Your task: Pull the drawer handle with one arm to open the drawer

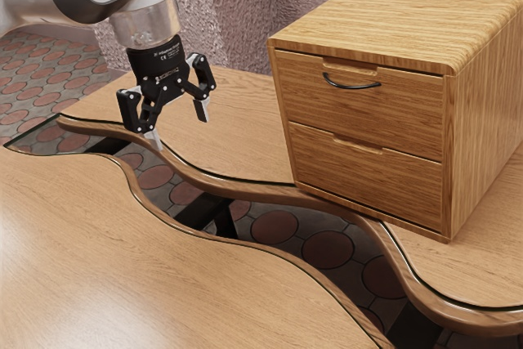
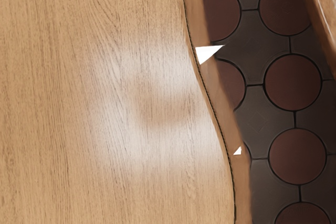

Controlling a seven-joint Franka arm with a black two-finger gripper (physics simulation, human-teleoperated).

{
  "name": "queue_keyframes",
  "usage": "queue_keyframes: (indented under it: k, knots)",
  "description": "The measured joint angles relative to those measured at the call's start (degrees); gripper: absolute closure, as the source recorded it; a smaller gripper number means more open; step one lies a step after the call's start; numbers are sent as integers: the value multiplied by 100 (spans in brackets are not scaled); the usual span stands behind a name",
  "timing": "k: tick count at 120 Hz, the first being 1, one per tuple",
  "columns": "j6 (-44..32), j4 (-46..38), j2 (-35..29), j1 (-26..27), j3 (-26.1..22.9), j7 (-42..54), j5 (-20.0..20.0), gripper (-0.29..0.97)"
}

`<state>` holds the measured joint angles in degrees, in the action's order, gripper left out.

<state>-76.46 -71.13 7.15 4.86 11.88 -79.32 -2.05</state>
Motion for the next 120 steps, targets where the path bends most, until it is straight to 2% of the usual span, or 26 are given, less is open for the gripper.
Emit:
queue_keyframes:
  k: [30, 38, 54, 74, 89, 106, 120]
  knots:
    - [10, 103, -50, -47, 12, -9, -51, 0]
    - [29, 384, -400, -77, -59, -10, 60, 0]
    - [6, 733, -1002, -324, -500, -48, 164, 0]
    - [-140, 652, -1037, 78, -581, -77, -101, 0]
    - [-266, 178, -1024, 323, -75, -65, -535, 0]
    - [-729, -49, -956, -340, -148, -89, -923, 1]
    - [-1307, 64, -372, -621, -444, -76, -1038, 5]
